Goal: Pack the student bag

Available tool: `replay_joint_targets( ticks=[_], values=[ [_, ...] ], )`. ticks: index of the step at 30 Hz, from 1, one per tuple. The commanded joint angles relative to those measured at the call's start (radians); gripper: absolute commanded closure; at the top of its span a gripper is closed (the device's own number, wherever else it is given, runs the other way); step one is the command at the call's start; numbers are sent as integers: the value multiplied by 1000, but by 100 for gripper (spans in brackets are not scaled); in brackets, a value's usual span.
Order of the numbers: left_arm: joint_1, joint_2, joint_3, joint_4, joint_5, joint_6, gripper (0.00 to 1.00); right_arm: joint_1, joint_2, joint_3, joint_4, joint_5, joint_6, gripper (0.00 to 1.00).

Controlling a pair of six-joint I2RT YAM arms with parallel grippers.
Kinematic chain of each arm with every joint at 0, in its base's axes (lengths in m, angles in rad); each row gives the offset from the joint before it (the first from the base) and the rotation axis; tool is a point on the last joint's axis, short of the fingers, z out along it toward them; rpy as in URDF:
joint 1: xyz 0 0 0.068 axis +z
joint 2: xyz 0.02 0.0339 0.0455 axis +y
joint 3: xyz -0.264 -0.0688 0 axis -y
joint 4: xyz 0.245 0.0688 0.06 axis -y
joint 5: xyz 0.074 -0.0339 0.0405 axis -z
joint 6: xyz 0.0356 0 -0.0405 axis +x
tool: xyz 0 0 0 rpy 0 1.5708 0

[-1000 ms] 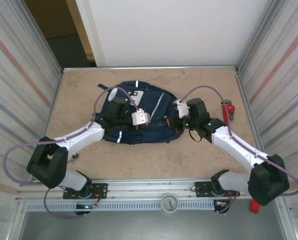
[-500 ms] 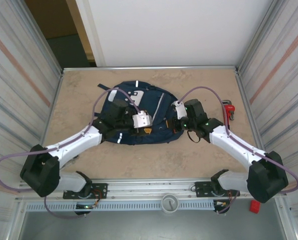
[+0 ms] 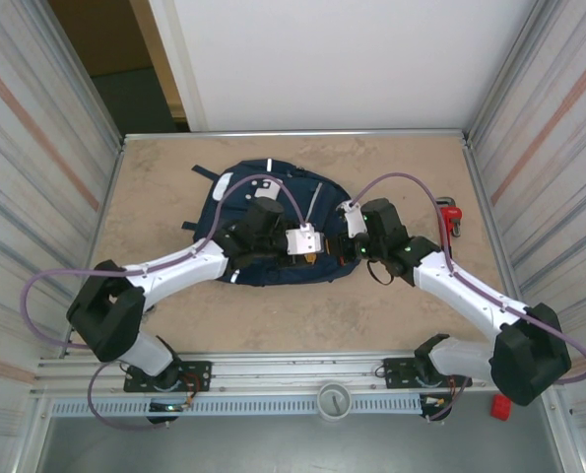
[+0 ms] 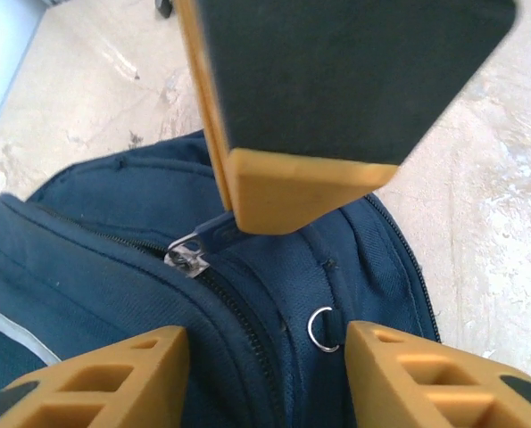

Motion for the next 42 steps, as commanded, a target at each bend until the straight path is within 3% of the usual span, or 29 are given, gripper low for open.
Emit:
replay_joint_targets(
  ticks=[1,10,17,21,28,30,33,35,38,42],
  values=[
    [1,-5,22,-3,-5,15,64,8,-40,-8,-9,-6,4,100],
    [80,-40,0,-36,65,12,100,-33,-26,-26,-75,58,-16,100],
    [146,-123,-84,0,215,9,100,-32,87,69,-115,252,31,100],
    [179,-169,-108,-41,230,4,100,-33,147,133,-150,325,50,100],
    [250,-242,-169,-93,131,-1,100,-2,213,143,-57,169,24,100],
    [265,-259,-168,-137,83,-4,93,16,213,139,-29,133,33,100],
    [255,-285,-148,-183,34,-44,62,42,200,120,18,110,60,100],
    [210,-297,-135,-170,18,-102,47,53,195,107,40,98,80,100],
    [110,-277,-106,-135,-52,-171,33,61,186,91,64,99,92,100],
    [18,-169,-9,-158,-158,-262,30,63,182,78,81,100,99,100]
  ],
)
